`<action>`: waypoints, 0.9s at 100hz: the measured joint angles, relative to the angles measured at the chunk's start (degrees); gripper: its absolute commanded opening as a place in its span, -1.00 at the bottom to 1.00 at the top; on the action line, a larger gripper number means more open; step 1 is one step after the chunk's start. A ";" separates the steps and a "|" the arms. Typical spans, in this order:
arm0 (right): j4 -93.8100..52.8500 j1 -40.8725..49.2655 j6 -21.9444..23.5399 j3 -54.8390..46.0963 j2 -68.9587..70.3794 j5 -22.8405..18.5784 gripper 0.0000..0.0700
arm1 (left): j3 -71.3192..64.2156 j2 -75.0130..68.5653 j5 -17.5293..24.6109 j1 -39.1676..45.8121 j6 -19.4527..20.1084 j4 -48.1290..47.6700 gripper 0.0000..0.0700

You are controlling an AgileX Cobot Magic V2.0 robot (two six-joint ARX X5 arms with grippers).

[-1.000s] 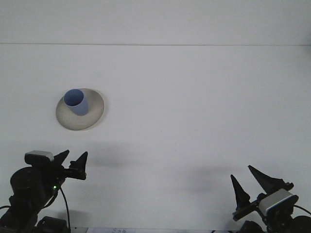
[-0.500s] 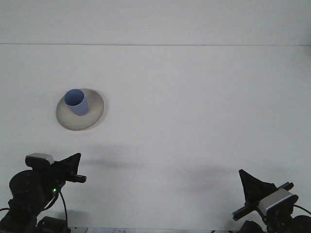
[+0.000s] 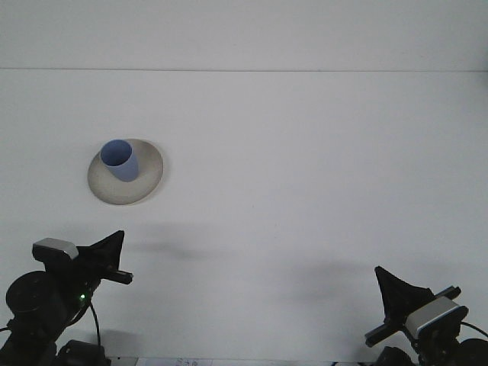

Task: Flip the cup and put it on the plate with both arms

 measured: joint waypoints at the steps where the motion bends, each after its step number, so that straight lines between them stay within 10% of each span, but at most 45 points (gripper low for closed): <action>1: 0.00 0.00 0.00 0.00 0.00 0.00 -0.98 | 0.00 -0.09 0.00 0.00 0.00 0.15 -0.97; 28: 0.00 0.00 0.00 0.00 0.00 0.00 -0.98 | -8.76 -9.94 -0.39 4.39 7.10 13.00 -0.97; 48: 0.00 0.00 0.00 0.00 0.00 0.00 -0.98 | -28.37 -18.80 -9.77 7.67 16.72 23.37 -0.97; 90: 0.00 0.00 0.00 0.00 0.00 0.00 -0.98 | -36.28 -21.79 -14.88 8.83 18.36 24.15 -0.97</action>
